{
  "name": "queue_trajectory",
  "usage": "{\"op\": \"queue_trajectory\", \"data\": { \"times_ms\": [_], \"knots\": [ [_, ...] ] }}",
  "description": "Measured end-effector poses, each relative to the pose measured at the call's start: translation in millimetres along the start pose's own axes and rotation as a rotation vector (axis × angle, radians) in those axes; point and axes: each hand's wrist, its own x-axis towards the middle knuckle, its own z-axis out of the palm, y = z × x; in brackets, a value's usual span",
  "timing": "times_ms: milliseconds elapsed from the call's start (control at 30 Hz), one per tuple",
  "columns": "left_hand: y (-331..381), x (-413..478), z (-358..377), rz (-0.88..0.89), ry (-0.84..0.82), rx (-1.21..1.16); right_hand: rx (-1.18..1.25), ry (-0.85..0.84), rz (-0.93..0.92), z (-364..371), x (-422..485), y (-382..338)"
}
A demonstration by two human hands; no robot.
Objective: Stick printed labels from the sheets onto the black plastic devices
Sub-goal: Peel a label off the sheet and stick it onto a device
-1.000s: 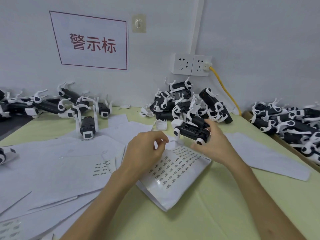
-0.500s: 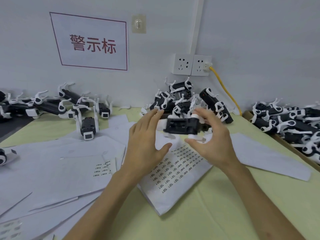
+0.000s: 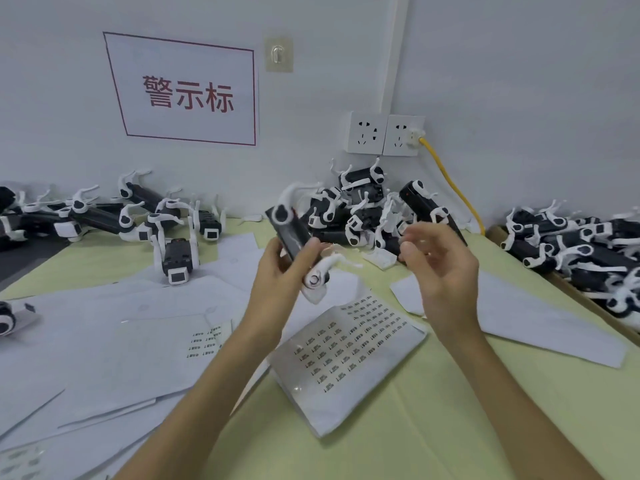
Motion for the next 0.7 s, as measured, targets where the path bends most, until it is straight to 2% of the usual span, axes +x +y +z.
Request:
{"op": "queue_trajectory", "data": {
  "times_ms": [67,233,433,700],
  "knots": [
    [0,0,1,-0.124,-0.080,-0.141,0.108,-0.043,0.099,2,1,-1],
    [-9,-7,12,-0.213,-0.153,-0.097,0.247,-0.188,0.239,8,-2,-4],
    [-21,-15,23,-0.191,-0.162,-0.036,0.206,-0.308,0.287,9,-5,-4],
    [-26,-17,23,-0.113,-0.284,0.104,0.136,-0.343,0.290,18,-10,-7]
  ]
}}
